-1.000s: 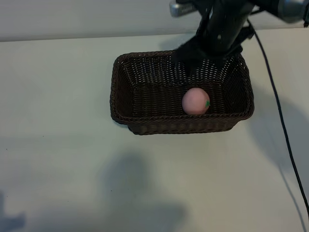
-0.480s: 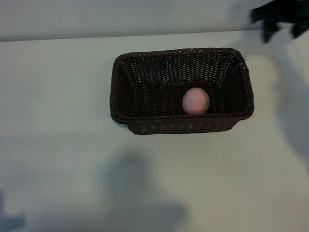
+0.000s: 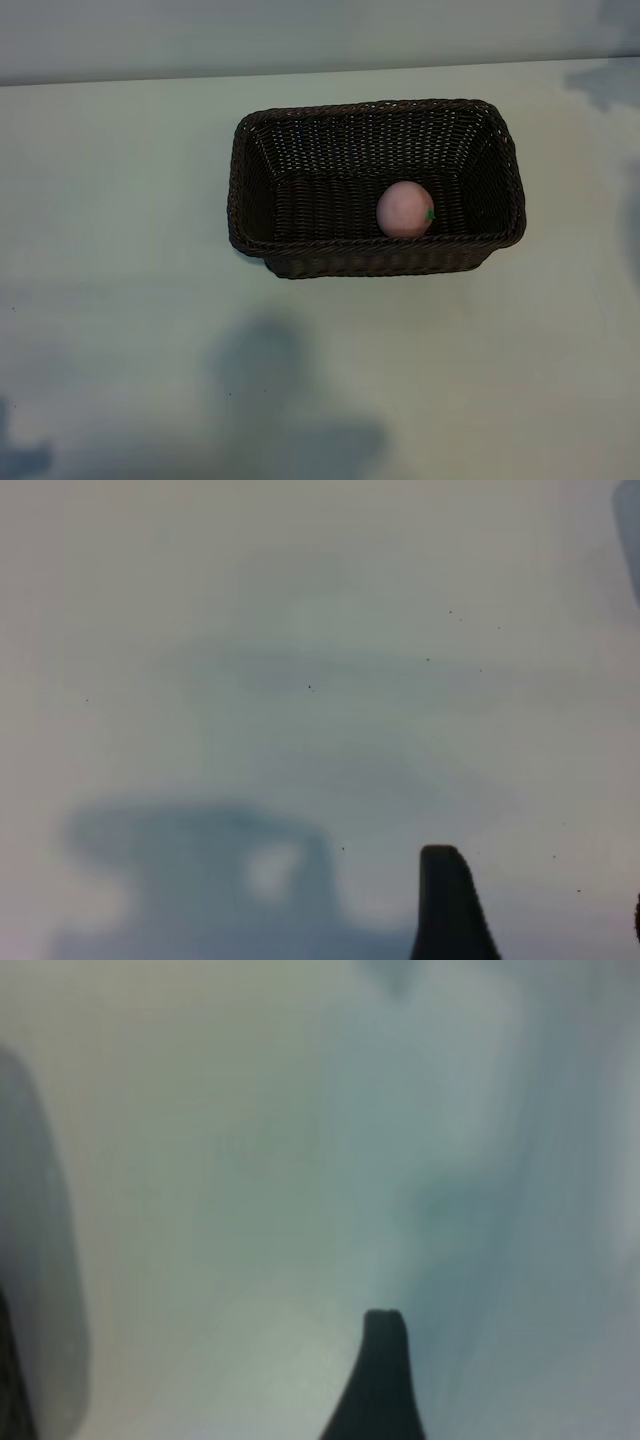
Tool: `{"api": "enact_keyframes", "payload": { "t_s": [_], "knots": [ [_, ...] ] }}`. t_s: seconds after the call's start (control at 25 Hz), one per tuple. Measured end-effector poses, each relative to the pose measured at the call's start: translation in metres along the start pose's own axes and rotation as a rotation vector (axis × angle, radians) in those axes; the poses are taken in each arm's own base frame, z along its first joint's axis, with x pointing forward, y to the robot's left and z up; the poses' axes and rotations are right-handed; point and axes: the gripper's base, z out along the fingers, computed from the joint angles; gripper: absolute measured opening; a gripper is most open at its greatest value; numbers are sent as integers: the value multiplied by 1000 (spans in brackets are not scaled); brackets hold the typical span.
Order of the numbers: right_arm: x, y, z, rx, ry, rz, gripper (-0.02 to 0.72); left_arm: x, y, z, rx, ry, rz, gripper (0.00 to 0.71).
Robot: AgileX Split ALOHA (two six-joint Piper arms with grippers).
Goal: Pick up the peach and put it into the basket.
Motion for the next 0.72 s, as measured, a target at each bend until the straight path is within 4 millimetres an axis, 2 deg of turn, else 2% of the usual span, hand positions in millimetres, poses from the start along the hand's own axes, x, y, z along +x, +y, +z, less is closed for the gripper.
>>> {"api": "enact_keyframes", "payload": {
  "t_s": [0.12,0.24,0.48,0.72],
  "knots": [
    [0,-3,-8,-10,-18,11,595,0,0,0,0,0,0,450],
    [3,-1,-32,-13,-69,6,595,0,0,0,0,0,0,450],
    [28,8,-110,-6,-223,-21,595,0,0,0,0,0,0,450],
    [76,19,-196,-1,-415,-41,595,0,0,0,0,0,0,450]
  ]
}}
